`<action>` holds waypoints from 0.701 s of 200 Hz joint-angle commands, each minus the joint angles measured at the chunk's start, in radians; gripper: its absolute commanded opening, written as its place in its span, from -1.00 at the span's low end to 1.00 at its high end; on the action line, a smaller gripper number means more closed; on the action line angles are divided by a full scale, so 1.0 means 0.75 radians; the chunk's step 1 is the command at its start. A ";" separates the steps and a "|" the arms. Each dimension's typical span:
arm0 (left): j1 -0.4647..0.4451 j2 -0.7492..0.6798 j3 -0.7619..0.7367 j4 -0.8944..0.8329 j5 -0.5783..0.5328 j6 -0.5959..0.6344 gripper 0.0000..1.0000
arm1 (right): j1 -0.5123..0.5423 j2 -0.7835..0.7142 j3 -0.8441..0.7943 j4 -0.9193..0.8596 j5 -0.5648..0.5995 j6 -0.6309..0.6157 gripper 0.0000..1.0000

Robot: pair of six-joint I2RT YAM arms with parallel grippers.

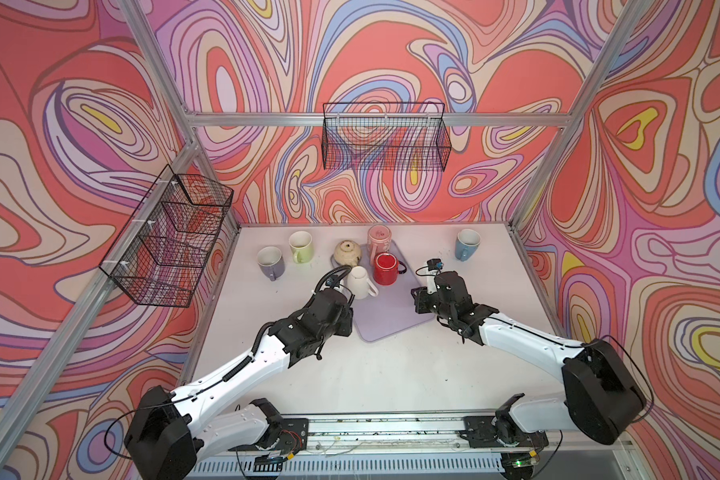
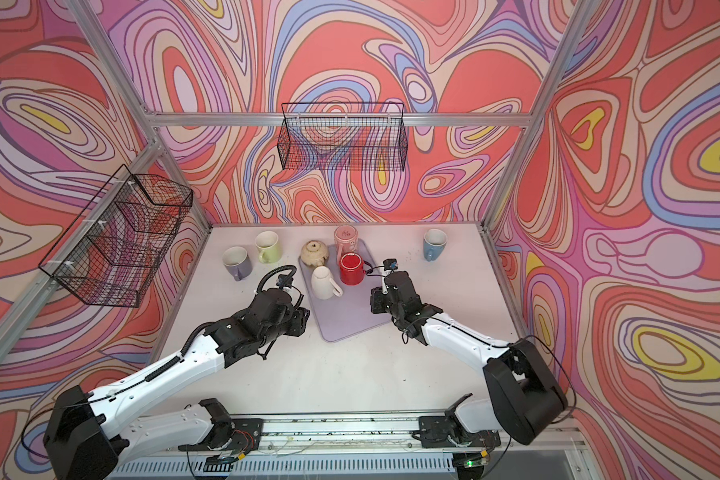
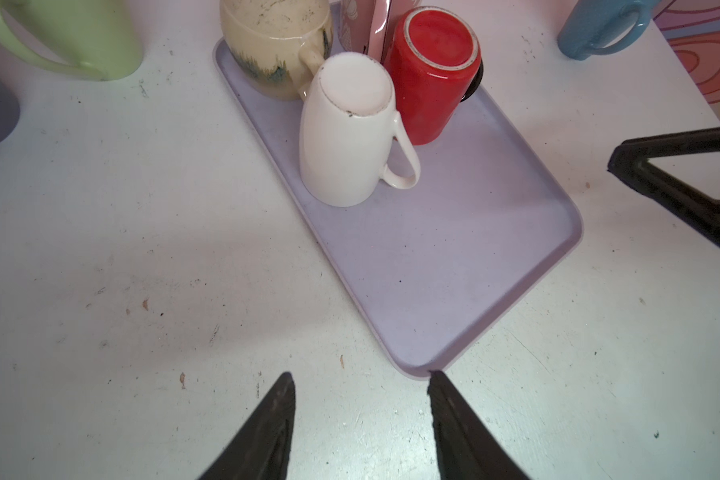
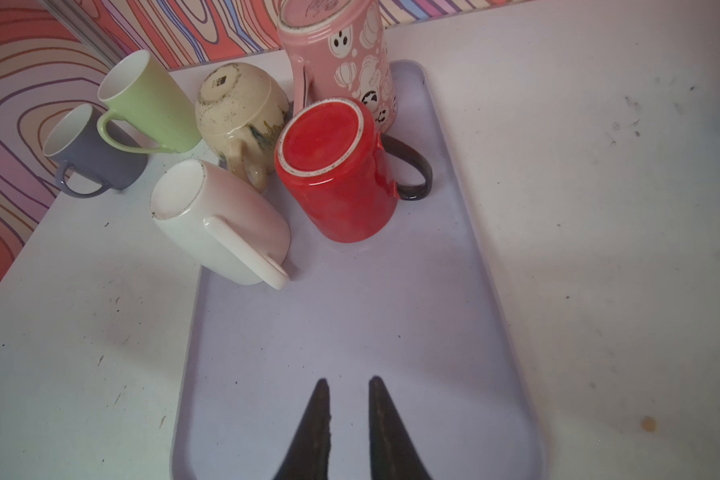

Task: Turn the mug right side up
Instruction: 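Move the right gripper to the upside-down white mug's handle on the tray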

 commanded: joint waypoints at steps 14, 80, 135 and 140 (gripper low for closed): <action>-0.003 -0.056 -0.009 -0.064 -0.060 -0.077 0.08 | 0.028 0.160 0.038 0.230 0.027 0.096 -0.67; -0.002 -0.161 -0.076 -0.113 -0.084 -0.120 0.07 | 0.060 0.464 0.201 0.332 -0.042 0.097 -0.68; -0.003 -0.222 -0.114 -0.136 -0.096 -0.130 0.06 | 0.060 0.675 0.343 0.361 -0.189 0.091 -0.69; -0.003 -0.228 -0.117 -0.140 -0.097 -0.130 0.06 | 0.060 0.687 0.355 0.357 -0.203 0.090 -0.72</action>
